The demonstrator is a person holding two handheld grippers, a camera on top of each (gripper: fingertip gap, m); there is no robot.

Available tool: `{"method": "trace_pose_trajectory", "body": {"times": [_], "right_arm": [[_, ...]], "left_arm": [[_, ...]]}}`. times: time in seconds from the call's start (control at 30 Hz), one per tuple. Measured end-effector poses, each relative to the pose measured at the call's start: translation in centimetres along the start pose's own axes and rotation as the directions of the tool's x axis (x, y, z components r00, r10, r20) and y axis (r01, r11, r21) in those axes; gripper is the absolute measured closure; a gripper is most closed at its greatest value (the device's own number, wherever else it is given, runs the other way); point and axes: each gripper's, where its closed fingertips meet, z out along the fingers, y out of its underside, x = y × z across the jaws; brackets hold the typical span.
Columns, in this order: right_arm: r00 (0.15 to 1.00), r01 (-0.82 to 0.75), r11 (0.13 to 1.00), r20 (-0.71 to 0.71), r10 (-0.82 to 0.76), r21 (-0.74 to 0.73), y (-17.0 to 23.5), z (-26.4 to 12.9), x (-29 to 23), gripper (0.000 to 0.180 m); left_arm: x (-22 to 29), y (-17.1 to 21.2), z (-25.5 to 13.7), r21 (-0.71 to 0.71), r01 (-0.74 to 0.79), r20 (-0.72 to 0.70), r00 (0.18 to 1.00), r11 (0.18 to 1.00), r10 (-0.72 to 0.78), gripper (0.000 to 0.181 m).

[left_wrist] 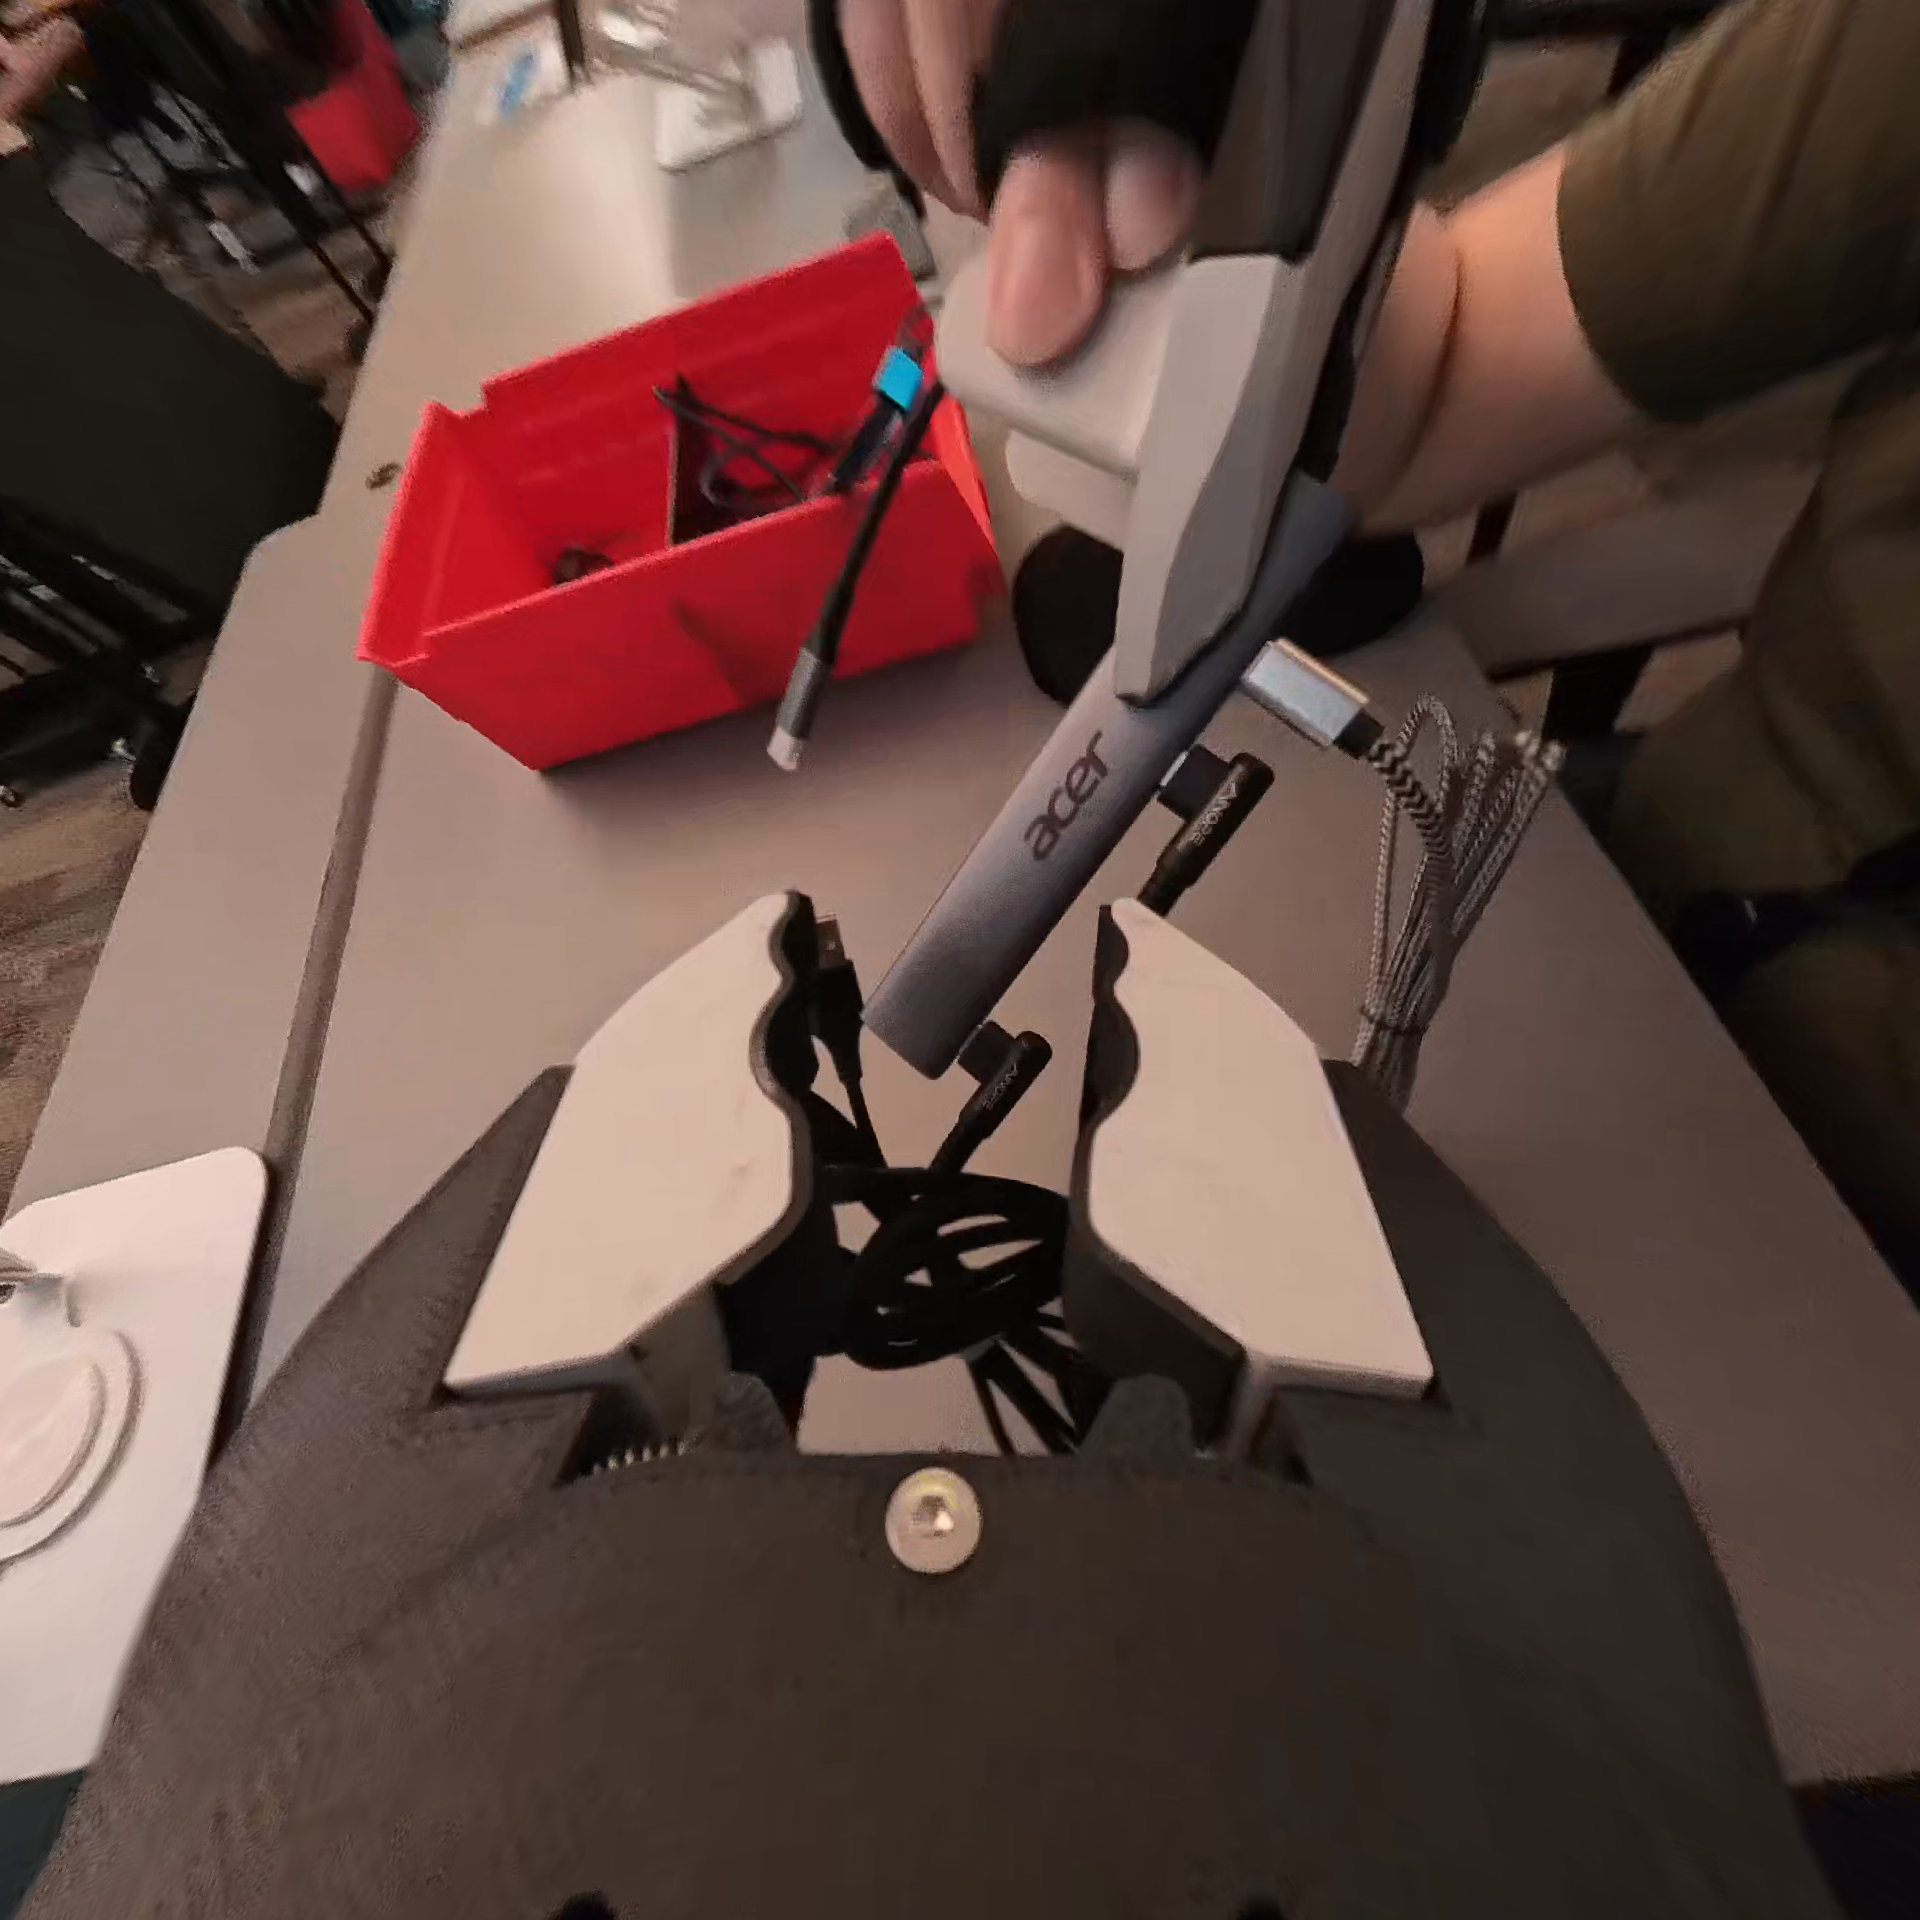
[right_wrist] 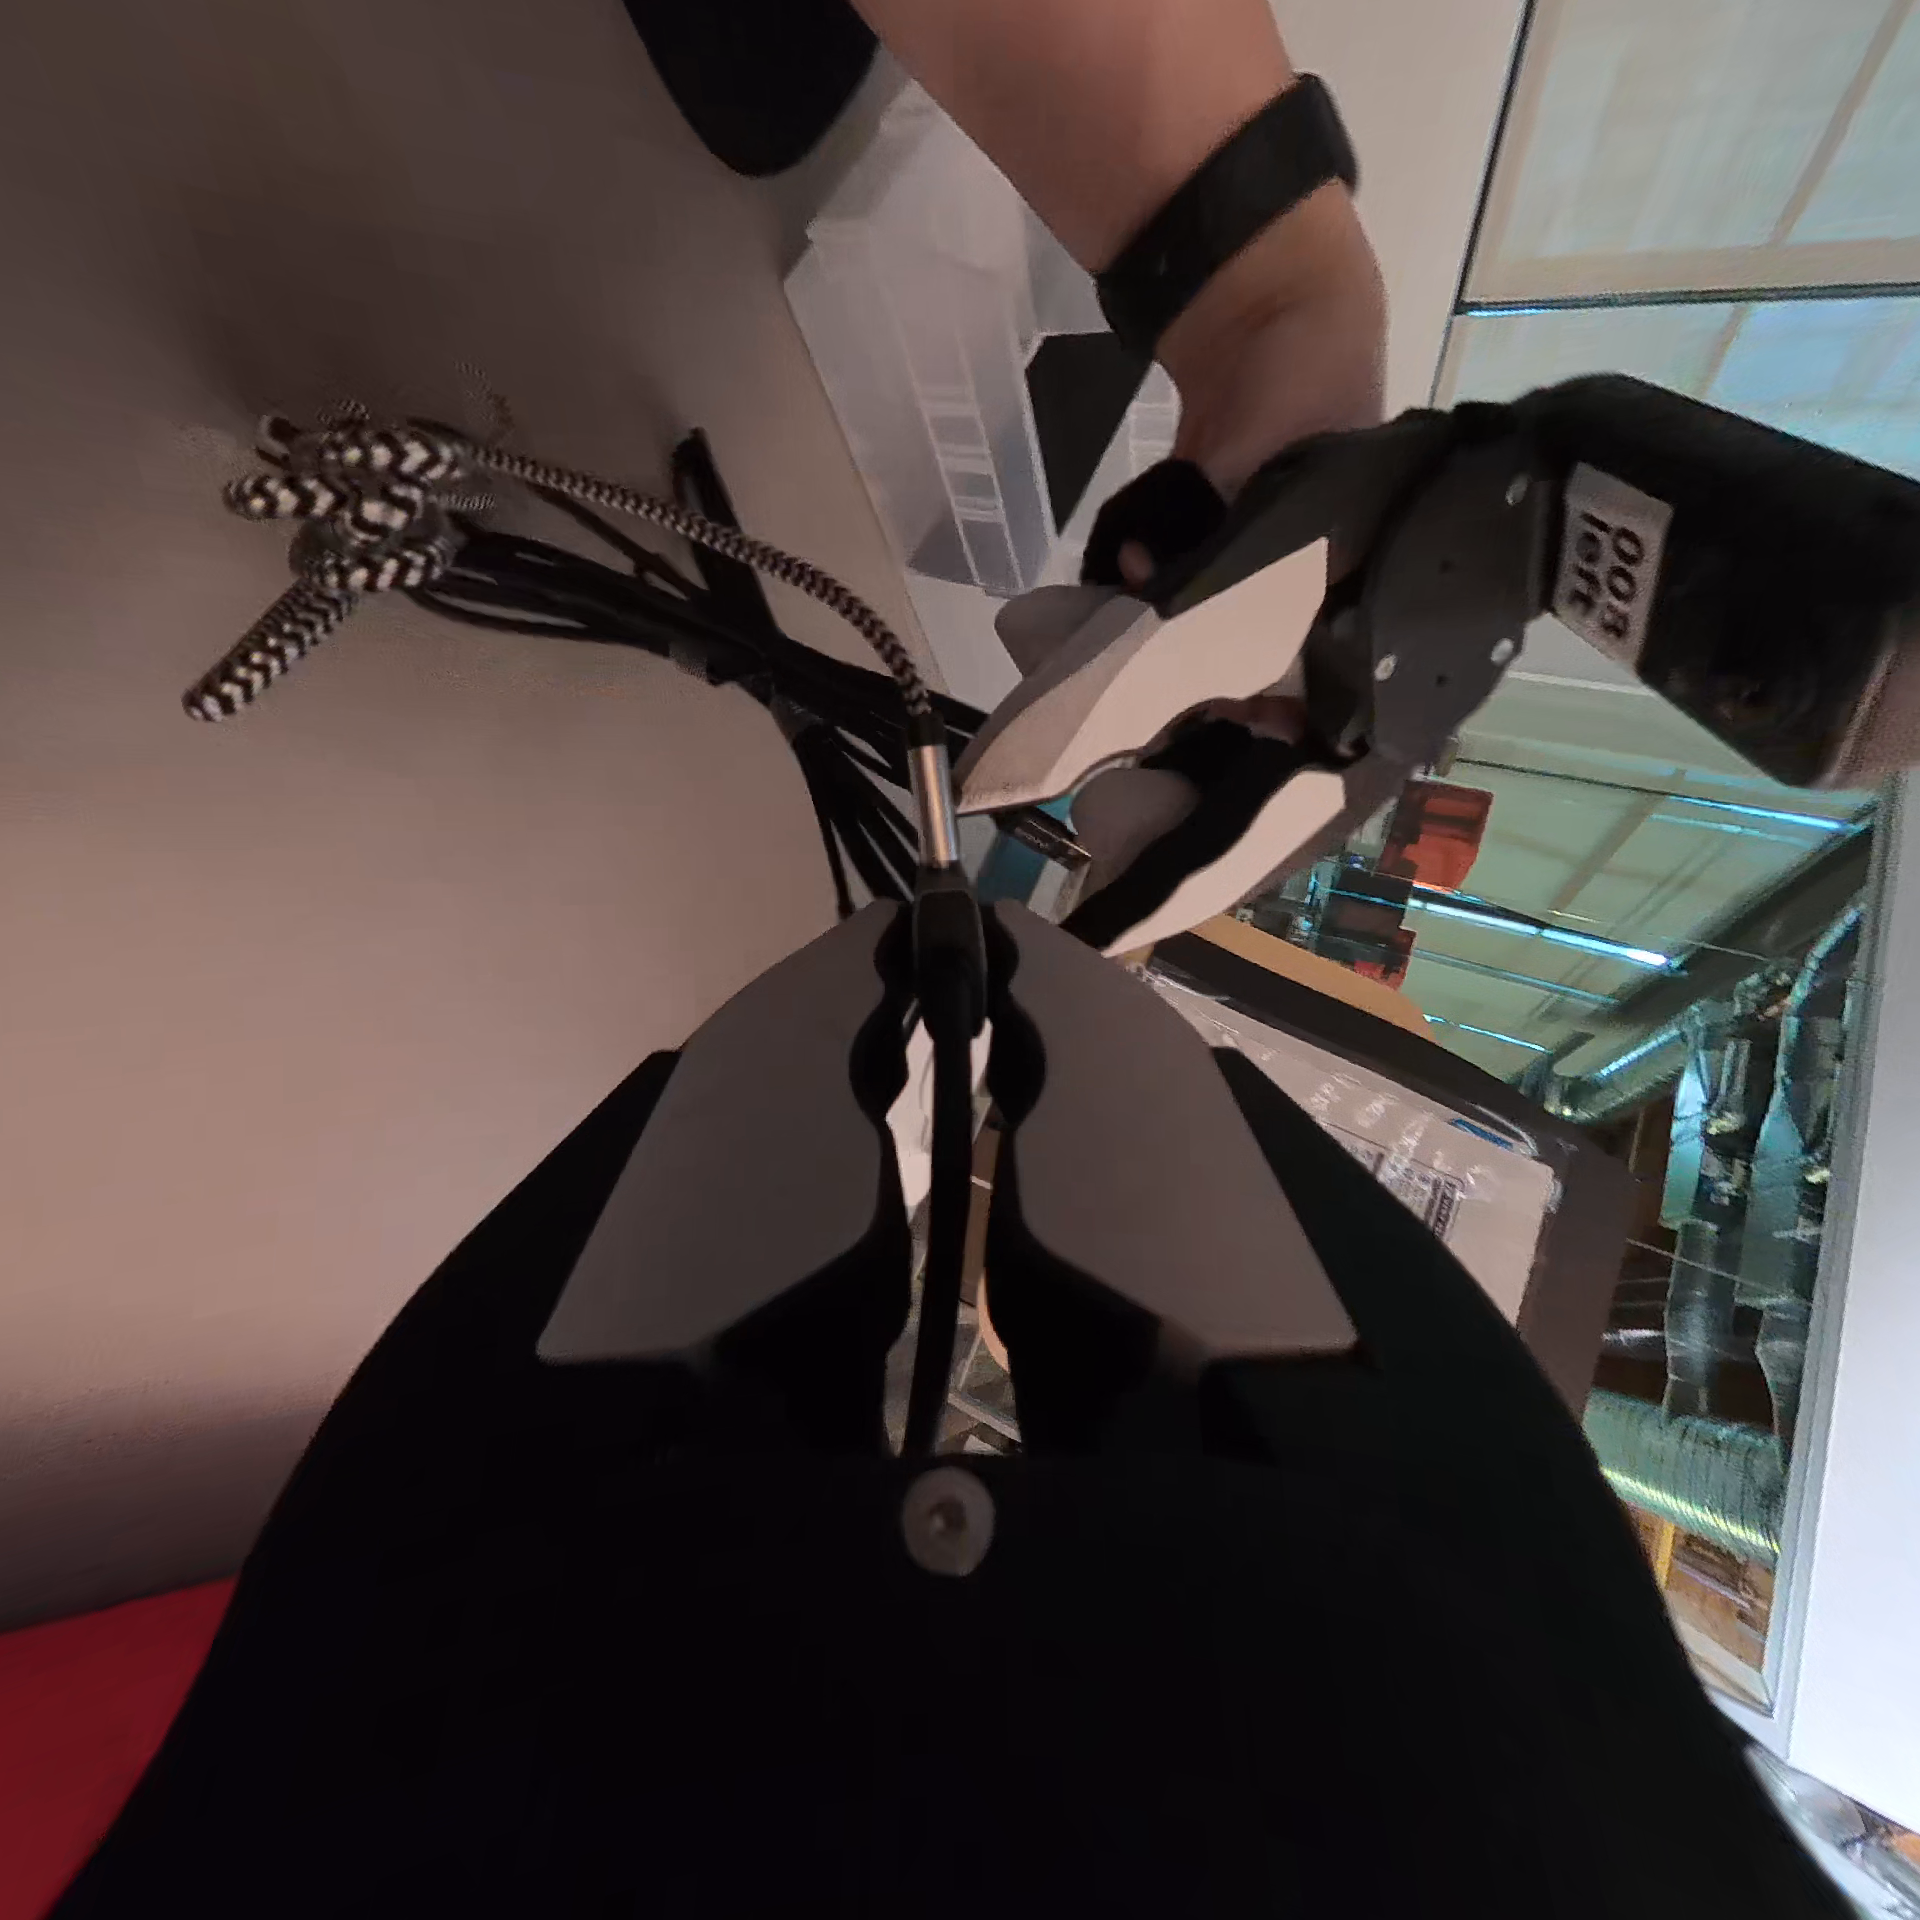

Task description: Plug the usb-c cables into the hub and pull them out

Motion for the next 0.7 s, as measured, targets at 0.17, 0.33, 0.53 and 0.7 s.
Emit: {"method": "trace_pose_trajectory", "body": {"times": [0.17,0.33,0.53,0.7], "right_arm": [[0.999,0.013,1.000,0.040,-0.013,0.009,-0.7,0.4,-0.7,0.169],[0.995,0.015,0.999,0.099,-0.019,0.043,-1.6,0.1,-1.7,0.168],[0.993,0.012,0.996,0.115,-0.022,0.087,-2.3,-0.3,-2.0,0.168],[0.989,-0.012,0.991,0.146,-0.008,0.131,-2.6,-0.6,-2.4,0.168]], "left_arm": [[1.1,0.6,0.5,-0.082,-0.142,0.008,0.990,0.986,0.143,0.143],[2.9,0.9,1.3,-0.119,-0.221,-0.058,0.975,0.968,0.215,0.152],[2.4,2.7,1.4,-0.183,-0.206,-0.076,0.978,0.961,0.195,0.141],[3.4,2.9,2.6,-0.158,-0.195,-0.151,0.974,0.968,0.172,0.145]]}}
